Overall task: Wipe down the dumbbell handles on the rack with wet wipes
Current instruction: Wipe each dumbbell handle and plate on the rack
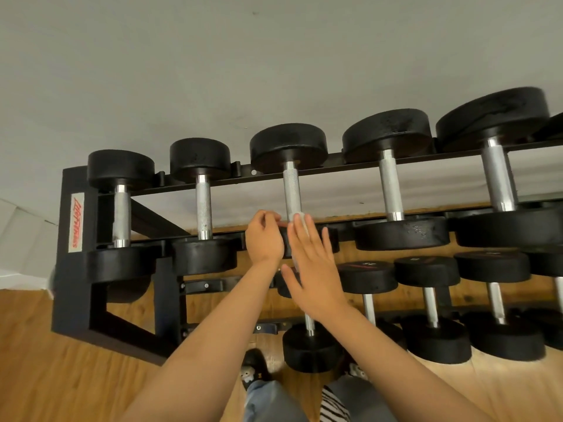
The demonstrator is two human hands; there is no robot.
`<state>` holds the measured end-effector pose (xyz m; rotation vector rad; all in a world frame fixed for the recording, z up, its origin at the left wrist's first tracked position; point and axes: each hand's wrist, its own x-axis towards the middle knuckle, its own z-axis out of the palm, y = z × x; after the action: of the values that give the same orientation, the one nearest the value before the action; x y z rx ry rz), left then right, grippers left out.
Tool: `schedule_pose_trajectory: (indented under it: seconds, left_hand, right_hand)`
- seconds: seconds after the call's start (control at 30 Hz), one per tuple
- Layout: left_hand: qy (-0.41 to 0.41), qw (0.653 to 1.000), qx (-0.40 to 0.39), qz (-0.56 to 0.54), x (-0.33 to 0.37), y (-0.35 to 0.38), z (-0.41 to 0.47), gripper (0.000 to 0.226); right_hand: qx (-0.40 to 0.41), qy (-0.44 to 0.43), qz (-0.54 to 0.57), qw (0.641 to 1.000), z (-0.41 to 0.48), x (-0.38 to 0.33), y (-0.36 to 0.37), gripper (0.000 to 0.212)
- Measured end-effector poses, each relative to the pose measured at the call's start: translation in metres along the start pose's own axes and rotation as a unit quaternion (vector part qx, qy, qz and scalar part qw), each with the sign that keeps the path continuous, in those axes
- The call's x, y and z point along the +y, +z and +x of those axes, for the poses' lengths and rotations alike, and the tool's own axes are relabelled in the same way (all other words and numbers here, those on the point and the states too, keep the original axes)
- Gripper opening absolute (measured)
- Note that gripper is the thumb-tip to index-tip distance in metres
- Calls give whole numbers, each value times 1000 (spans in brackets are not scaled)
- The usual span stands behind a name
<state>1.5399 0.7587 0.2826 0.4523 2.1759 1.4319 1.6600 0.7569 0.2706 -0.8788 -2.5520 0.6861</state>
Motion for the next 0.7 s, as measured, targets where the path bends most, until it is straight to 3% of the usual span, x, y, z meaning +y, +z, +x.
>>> schedule_pose_trajectory:
  seconds: [0.13,0.3,0.47,0.57,0.7]
  left_hand:
    - [39,998,-2,-55,-3,-18,-8,25]
    - [184,982,-7,39,-15,-41,-41,43]
    - [355,892,-86,264,-24,-13,-58,55]
    - [363,848,-54,383,-29,10,-58,56]
    - [315,870,-14,380,-20,13,-44,58]
  right_hand:
    - [-24,-43,27,998,8,-7,-5,62]
    - [7,-22,154,988,2,5,-19,60]
    - [52,55,201,977,6,22,-24,53]
    - [74,87,216,970,12,32,-18,48]
    - [98,135,269,948,36,37,-13,41]
